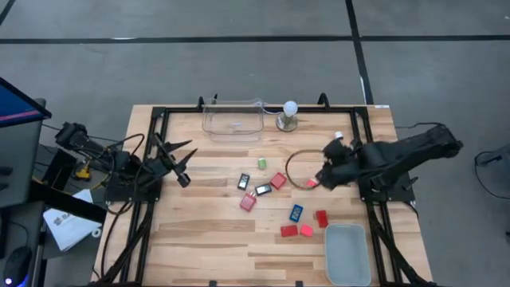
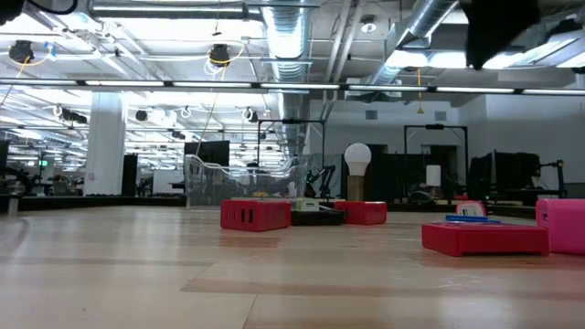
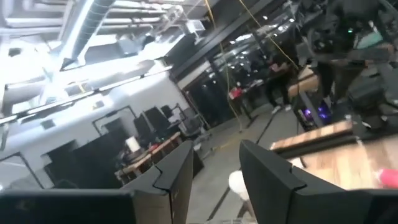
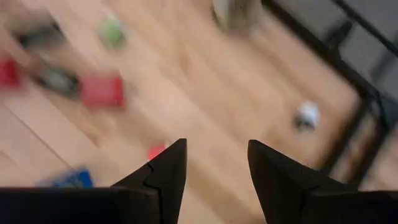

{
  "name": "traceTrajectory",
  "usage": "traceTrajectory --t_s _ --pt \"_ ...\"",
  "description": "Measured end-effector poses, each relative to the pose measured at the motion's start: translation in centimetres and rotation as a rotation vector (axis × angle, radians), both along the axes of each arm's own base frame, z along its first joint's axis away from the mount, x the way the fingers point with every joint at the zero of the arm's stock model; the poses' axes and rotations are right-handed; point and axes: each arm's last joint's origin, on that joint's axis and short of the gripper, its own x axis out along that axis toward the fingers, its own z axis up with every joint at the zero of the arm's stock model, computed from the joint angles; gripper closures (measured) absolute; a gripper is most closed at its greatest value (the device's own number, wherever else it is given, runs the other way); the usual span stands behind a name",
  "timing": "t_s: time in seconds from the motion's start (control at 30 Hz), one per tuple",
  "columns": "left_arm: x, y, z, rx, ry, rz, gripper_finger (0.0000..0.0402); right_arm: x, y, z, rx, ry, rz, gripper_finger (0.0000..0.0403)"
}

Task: Pick & Place Office items
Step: Put the right red digital clock into the gray bin

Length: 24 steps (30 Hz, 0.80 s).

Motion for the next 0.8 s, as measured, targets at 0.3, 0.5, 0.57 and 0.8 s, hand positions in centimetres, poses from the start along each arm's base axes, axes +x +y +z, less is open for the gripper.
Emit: traceTrajectory --t_s 0.3,0.5,0.57,0.8 --pt "-1.6 -3.3 0.5 0.067 -0.049 -0.34 0.0272 1.9 5.1 -3.8 0.331 0.2 -0.102 0.0227" --pt "-2.0 -4.5 0.3 0.07 -0.042 -0.413 0.0272 1.7 7.6 -4.4 0.381 0.161 -0.139 0.0173" --pt "-2.0 -4.8 0.2 0.067 -0.046 -0.428 0.0272 2.1 8.2 -4.4 0.38 0.064 -0.149 0.0155" --pt "-1.9 -6.3 0.0 0.092 -0.052 -0.513 0.0272 3.5 8.7 -5.4 0.32 -0.066 -0.214 0.0131"
